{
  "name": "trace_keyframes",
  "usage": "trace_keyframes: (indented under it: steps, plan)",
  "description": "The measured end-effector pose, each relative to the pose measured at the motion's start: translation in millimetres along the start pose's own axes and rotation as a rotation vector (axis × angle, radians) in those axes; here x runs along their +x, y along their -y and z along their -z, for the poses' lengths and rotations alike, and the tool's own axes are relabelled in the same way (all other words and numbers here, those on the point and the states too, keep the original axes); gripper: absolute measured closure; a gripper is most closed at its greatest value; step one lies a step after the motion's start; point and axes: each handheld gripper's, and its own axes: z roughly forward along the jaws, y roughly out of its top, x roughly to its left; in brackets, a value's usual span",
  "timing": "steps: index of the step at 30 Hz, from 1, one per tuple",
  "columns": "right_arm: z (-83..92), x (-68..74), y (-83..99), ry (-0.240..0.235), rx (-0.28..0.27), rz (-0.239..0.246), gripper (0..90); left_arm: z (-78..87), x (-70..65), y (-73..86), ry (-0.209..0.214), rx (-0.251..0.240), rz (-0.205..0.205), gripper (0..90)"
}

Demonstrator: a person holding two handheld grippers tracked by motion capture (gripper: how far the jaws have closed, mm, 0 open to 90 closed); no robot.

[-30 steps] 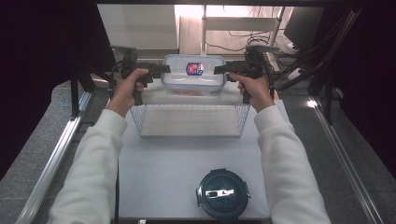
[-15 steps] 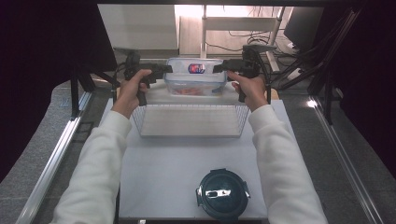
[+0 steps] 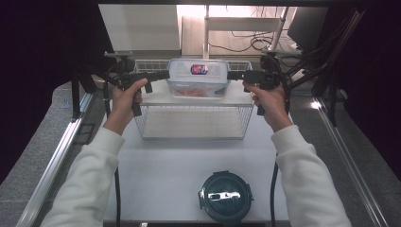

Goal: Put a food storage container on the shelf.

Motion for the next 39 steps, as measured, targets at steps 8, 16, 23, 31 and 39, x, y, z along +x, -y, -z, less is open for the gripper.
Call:
trace_keyframes:
  steps: [8, 16, 23, 31, 39]
  plan:
    - [44.4, 0.1, 45.6, -0.033, -0.012, 0.222, 15.2, 28.3, -21.7, 40.5, -0.087, 0.055, -0.191, 22.3]
    - [74.3, -6.3, 109.6, -0.059, -0.019, 0.339, 19.0, 46.2, -38.7, 95.5, -0.135, 0.087, -0.285, 23.2]
    - [82.3, -10.2, 147.0, -0.012, 0.028, 0.376, 21.7, 46.7, -35.1, 135.8, -0.145, 0.174, -0.3, 23.0]
    - [85.0, -30.6, 186.5, 0.029, 0.079, 0.354, 24.5, 45.3, -21.4, 166.8, -0.194, 0.211, -0.292, 23.4]
    - [89.6, -34.4, 201.4, 0.027, 0.097, 0.362, 30.6, 45.1, -14.8, 194.8, -0.218, 0.269, -0.296, 23.5]
